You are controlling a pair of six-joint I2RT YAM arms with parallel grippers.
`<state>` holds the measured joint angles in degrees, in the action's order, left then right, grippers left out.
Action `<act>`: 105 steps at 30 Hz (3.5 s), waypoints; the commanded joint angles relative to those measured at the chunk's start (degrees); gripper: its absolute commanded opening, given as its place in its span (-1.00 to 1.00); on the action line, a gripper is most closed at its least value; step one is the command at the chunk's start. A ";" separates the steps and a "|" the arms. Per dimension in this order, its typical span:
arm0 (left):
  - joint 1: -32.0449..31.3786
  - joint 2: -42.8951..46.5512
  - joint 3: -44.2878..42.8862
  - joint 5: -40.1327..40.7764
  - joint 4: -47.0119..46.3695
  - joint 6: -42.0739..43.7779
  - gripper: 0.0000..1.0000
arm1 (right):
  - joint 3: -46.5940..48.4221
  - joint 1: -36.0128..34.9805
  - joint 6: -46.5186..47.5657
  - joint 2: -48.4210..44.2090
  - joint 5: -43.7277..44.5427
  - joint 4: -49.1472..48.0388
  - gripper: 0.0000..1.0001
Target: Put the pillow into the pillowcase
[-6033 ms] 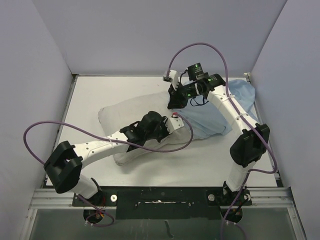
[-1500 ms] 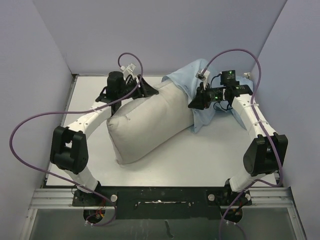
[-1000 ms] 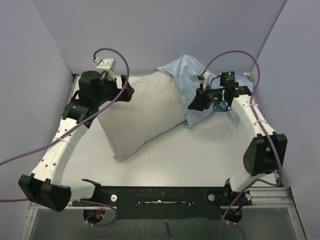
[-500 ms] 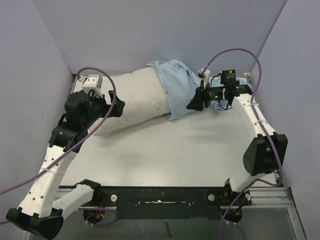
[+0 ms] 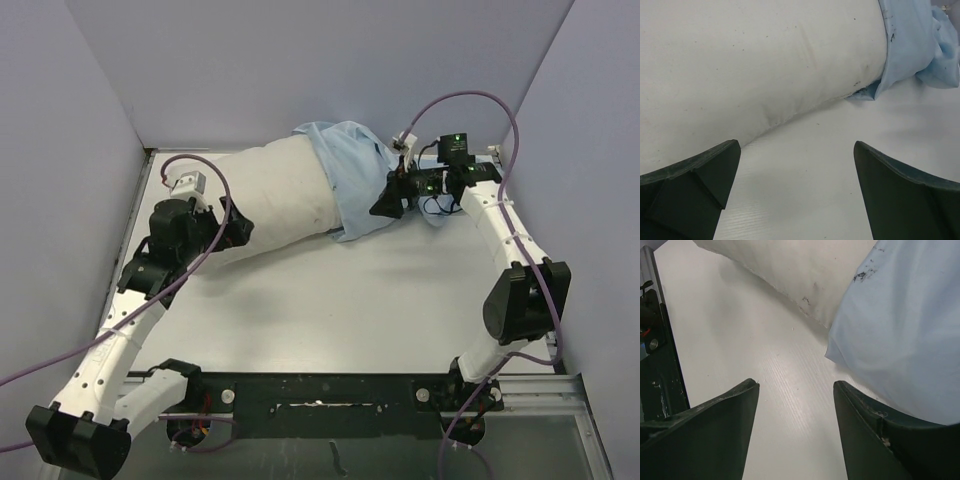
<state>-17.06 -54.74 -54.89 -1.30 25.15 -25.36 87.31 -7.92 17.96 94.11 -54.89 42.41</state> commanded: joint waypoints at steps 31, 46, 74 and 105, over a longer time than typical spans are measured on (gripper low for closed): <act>30.50 -21.35 -4.45 -20.56 2.37 3.60 0.47 | 15.53 -21.25 -10.58 20.95 55.88 -10.92 0.01; 14.48 -20.21 -1.59 -34.85 -6.18 -0.89 -0.73 | 26.84 -19.14 -0.45 18.26 -1.70 3.41 -1.00; -9.87 -10.25 -14.70 4.78 13.62 8.47 0.92 | -1.96 0.68 14.22 0.17 -15.32 9.62 0.63; -21.59 -38.92 -33.83 -8.31 11.46 21.13 -1.00 | -18.50 4.11 -1.99 -2.98 -3.70 -15.44 0.55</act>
<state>-41.41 -104.86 -89.23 12.14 44.53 6.98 67.11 -2.39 17.32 91.64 -58.83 31.99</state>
